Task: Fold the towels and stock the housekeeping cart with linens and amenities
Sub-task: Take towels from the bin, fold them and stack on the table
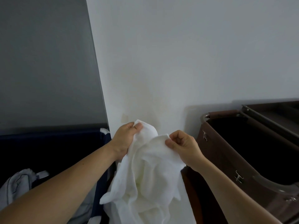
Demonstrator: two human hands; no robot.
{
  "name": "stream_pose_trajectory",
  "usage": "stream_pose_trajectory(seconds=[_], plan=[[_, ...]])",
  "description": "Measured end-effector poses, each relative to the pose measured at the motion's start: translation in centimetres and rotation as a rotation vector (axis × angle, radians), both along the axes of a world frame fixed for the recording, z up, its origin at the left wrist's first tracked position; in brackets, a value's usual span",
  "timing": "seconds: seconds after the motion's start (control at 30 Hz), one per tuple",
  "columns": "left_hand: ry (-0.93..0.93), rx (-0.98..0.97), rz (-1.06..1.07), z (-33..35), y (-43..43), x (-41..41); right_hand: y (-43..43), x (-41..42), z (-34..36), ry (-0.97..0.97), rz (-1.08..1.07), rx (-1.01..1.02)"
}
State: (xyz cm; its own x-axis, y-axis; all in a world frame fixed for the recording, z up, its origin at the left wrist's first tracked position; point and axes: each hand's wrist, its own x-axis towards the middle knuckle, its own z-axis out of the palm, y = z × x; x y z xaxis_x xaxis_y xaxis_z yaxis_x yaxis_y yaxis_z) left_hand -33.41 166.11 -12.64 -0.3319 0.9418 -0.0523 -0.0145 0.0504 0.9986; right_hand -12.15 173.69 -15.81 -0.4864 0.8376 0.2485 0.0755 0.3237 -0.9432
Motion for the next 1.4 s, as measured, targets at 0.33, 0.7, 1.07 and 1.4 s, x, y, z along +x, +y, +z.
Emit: stream_pose_trajectory(seconds=[0.33,0.7,1.07,1.4], plan=[[0.217,0.189,-0.108,3.7,1.5,1.2,2.0,0.1,-1.0,-0.273,-0.083,0.074],[0.375,0.457,0.308,6.4,4.9,-0.6,5.0,1.8,-3.2,-0.498,0.090,-0.200],[0.471,0.031,0.468,2.2,5.7,-4.0,3.6,2.3,6.9,-0.075,-0.121,0.060],[0.711,0.115,-0.364,3.9,3.4,-0.3,2.1,-1.4,6.8,-0.429,-0.006,0.134]])
